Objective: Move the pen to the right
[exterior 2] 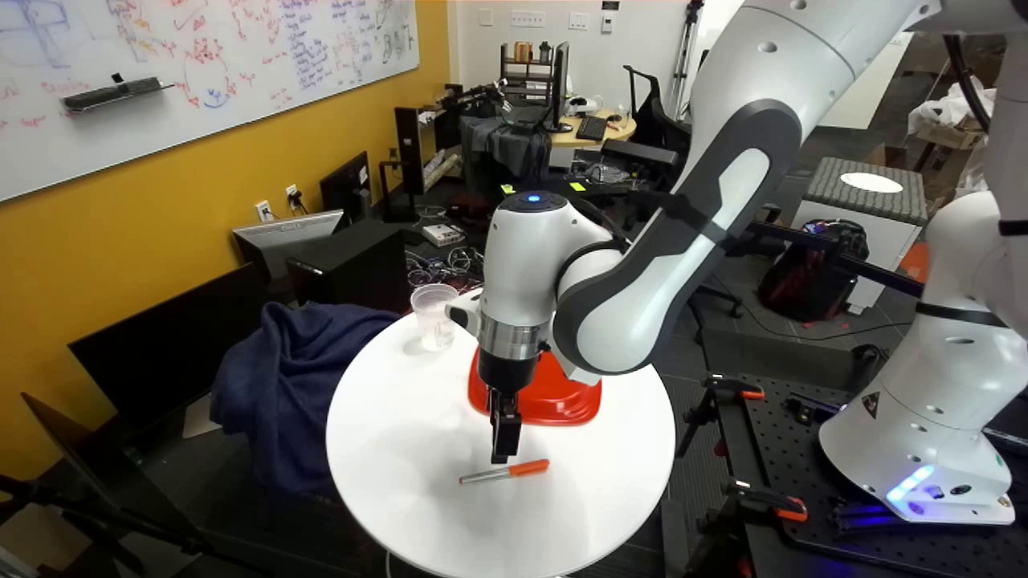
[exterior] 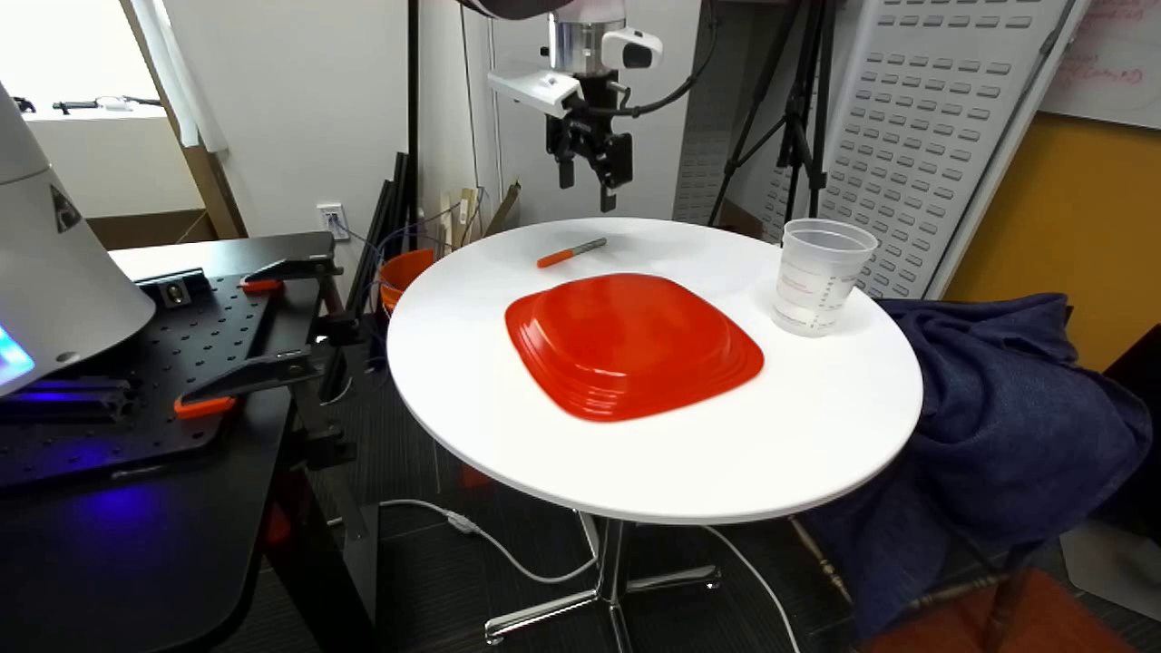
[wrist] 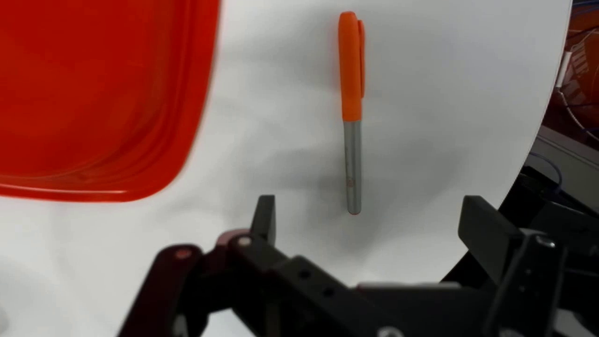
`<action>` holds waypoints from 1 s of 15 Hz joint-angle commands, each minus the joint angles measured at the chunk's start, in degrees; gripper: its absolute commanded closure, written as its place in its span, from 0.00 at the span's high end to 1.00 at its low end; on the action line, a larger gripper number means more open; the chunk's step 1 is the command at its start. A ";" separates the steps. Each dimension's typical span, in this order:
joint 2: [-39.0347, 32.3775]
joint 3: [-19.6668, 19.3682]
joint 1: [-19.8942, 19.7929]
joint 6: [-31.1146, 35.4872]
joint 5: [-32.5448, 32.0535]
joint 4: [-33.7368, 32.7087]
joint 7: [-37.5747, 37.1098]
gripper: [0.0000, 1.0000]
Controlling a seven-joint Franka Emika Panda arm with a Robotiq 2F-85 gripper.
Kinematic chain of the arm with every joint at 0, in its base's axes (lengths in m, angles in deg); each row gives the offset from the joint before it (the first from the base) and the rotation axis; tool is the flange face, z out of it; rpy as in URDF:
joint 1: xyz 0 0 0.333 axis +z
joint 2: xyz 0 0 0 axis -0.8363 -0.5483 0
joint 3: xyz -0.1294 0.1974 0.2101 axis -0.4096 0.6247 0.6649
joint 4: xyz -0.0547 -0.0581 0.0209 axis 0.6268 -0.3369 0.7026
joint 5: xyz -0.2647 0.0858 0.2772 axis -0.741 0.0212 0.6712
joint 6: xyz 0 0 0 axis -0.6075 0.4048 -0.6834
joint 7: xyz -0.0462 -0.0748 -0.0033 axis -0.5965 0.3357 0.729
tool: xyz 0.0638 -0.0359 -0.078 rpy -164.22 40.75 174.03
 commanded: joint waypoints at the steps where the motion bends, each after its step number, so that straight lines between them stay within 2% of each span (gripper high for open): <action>1: -3.40 0.91 -1.02 -1.20 0.51 -3.71 1.49 1.00; 8: -7.90 -1.92 2.73 -3.74 -5.48 -8.15 -1.54 1.00; 15: -8.88 -3.16 5.04 -7.90 -7.10 -9.17 -3.81 1.00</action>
